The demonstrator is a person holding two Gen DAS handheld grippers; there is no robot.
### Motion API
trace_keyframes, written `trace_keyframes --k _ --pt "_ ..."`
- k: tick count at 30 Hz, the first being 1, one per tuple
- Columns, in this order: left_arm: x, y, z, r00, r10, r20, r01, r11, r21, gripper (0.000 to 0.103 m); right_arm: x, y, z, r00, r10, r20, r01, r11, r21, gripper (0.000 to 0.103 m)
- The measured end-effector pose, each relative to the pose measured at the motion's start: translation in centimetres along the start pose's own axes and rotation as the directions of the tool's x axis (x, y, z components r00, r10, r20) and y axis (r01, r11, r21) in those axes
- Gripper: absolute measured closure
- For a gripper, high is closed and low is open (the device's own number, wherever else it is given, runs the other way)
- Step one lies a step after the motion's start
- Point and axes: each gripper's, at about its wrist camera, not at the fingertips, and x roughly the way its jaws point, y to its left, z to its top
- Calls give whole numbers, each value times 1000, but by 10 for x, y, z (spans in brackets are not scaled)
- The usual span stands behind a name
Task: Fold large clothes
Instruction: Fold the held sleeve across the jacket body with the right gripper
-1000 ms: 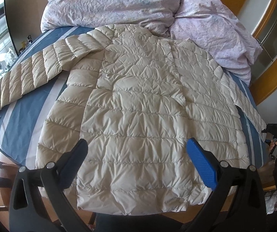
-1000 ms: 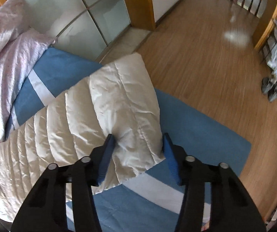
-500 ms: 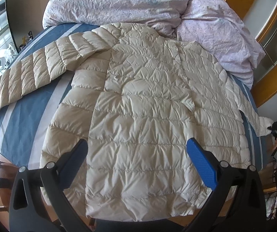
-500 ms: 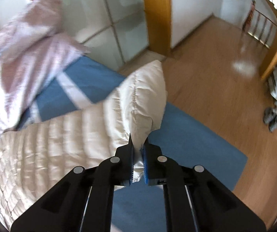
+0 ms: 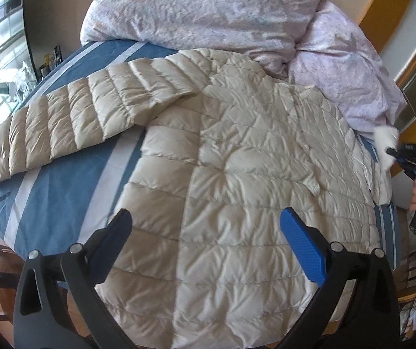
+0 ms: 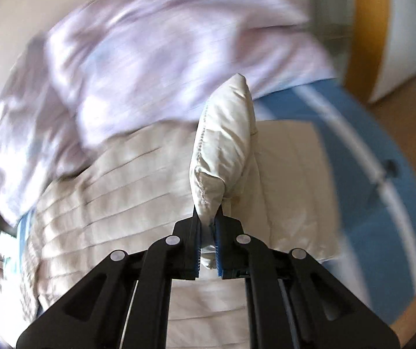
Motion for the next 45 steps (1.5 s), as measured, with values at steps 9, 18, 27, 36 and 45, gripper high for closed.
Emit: trace_keyframes --k 9,18,27,36,45 --pt "5 45 6 1000 11 -17 -12 998 -67 2 61 121 -30 990 49 -130 -70 983 -167 95" --pt "5 73 8 1000 22 -17 -24 992 -123 2 88 175 -47 971 106 -215 -146 973 -180 95" --pt "4 79 18 999 36 6 -35 992 -125 2 60 192 -35 970 203 -134 -229 949 -215 53" --pt "9 88 23 999 50 5 -49 989 -142 2 90 164 -35 986 34 -163 -64 980 -186 53" --pt "8 110 27 995 98 6 -95 978 -185 2 135 183 -69 972 -89 -216 32 967 -254 38"
